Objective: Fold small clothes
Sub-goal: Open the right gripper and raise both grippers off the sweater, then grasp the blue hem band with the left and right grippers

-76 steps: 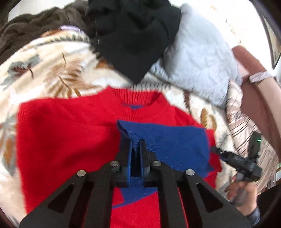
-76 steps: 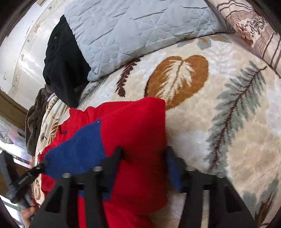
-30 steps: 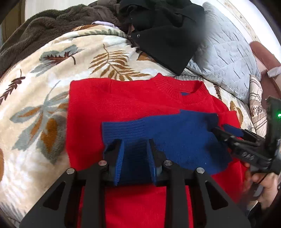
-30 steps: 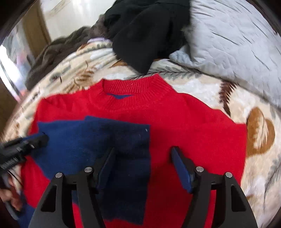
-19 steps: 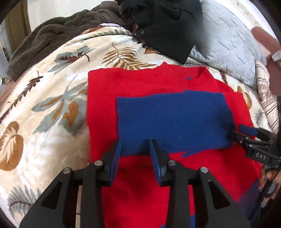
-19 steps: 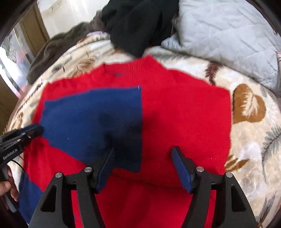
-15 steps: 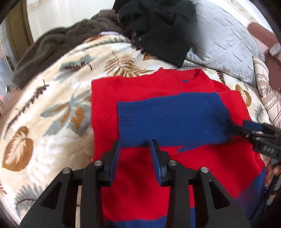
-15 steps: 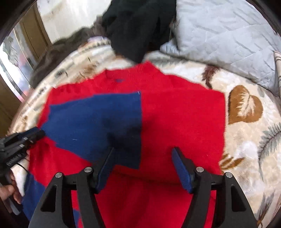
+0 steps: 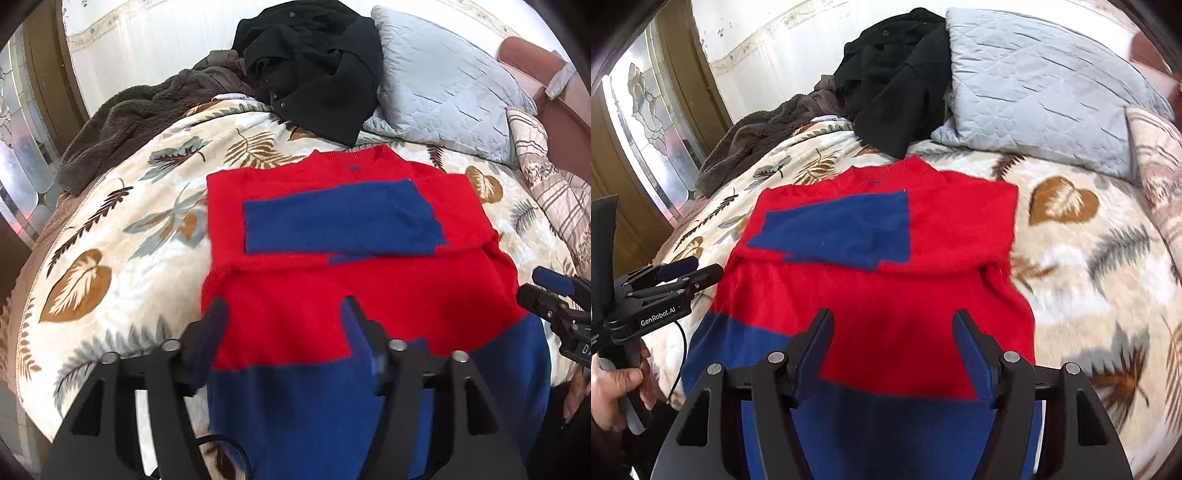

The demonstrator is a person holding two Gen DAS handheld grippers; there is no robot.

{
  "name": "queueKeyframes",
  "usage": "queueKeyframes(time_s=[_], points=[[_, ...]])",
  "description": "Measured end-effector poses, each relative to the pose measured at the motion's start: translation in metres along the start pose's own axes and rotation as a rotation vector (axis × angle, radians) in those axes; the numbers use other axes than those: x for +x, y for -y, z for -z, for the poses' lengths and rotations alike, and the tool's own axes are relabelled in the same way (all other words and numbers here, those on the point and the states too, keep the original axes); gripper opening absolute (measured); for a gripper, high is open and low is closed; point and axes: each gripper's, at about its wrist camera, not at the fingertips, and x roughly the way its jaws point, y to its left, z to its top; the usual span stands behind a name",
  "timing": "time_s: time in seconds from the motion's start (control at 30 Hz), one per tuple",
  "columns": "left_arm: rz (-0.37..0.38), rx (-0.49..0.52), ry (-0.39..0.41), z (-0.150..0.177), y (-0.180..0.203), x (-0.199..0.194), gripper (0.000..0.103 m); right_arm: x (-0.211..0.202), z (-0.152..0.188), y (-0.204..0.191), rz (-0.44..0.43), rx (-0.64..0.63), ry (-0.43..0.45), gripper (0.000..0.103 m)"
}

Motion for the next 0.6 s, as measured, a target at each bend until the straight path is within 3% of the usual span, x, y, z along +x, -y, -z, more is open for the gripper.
queueKeyframes(time_s=[0.23,0.6], points=[[0.018,-0.006,-0.040,0.032,0.005,-0.014,0.067,-0.020,0.045,0.008,0.002,0.072,-0.032,0.068],[0.073,-0.050,-0.095,0.076,0.002,-0.030,0.067,-0.041,0.088,0.006,0.013,0.117,-0.060,0.068]])
